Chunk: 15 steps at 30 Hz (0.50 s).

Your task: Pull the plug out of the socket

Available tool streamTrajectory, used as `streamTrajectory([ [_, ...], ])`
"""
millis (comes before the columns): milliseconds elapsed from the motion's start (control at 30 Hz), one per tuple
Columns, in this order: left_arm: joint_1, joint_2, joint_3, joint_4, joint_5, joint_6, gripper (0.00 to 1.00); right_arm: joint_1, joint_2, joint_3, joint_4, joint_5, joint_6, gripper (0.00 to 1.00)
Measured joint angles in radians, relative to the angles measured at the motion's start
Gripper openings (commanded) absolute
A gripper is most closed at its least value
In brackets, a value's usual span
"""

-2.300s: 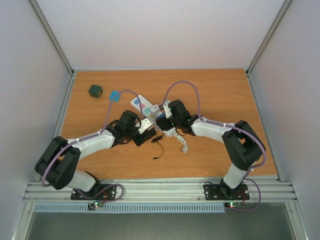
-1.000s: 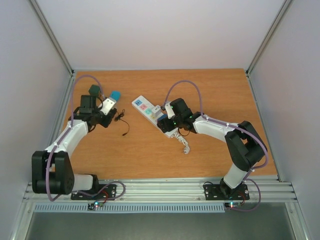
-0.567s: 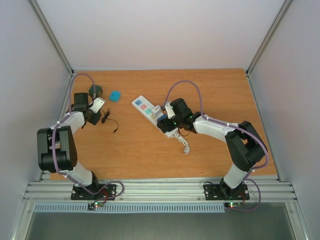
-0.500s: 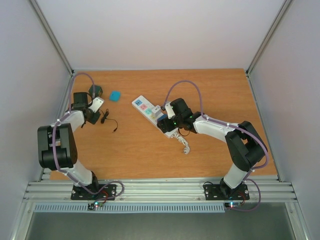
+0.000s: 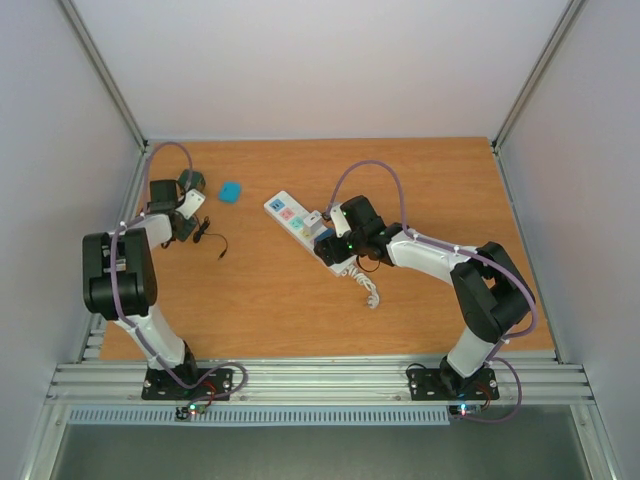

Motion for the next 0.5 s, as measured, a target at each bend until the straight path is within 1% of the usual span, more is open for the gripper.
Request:
streamTrajectory([
  [133, 0.0, 0.028, 0.016, 0.008, -0.018, 0.009, 0.16, -0.001, 0.0, 0.002, -0.003, -0.003, -0.001, 0.82],
  [500, 0.0, 0.032, 0.019, -0.001, -0.023, 0.02, 0.51, -0.001, 0.0, 0.002, -0.008, -0.006, -0.009, 0.79],
])
